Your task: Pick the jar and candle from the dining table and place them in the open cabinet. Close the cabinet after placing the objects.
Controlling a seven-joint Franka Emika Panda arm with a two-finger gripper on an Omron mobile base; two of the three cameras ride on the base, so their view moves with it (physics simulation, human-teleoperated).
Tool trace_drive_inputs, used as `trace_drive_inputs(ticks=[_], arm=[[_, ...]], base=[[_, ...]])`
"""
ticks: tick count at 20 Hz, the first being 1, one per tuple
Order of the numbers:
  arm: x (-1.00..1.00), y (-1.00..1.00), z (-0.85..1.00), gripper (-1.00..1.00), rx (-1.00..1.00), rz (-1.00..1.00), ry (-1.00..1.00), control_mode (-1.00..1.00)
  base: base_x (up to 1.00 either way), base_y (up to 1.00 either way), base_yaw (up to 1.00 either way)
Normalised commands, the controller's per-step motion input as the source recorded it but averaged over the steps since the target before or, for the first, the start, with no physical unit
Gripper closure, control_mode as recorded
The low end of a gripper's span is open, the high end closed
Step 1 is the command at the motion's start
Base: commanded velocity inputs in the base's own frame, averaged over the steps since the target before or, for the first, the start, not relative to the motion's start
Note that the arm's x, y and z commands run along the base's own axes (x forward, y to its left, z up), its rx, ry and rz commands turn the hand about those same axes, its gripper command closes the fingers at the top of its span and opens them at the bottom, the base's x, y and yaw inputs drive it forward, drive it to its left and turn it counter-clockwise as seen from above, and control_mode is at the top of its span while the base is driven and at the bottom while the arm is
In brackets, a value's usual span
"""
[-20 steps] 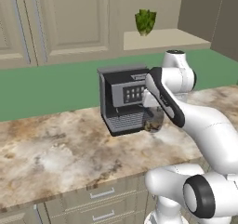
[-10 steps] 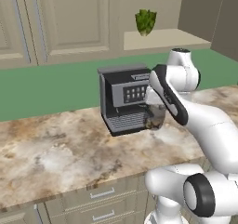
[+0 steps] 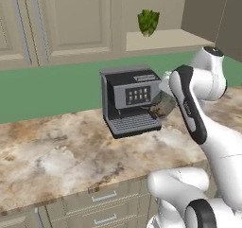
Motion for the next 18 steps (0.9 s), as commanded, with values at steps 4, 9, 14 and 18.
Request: trace_drive_inputs(ticks=[4, 9, 14, 18], arm=[[-0.43, -0.22, 0.43, 1.00, 0.10, -0.68, -0.03, -1.00], [-0.07, -0.23, 0.71, 1.00, 0.16, -0.49, -0.05, -1.00], [0.00, -0.35, 0.83, 1.00, 0.24, -0.08, -0.04, -1.00], [0.02, -0.24, 0.79, 1.00, 0.04, -0.06, -0.04, -1.00]], base=[[0.00, 0.00, 0.00], [0.00, 0.00, 0.00], [0.00, 0.00, 0.00], [0.00, 0.00, 0.00]])
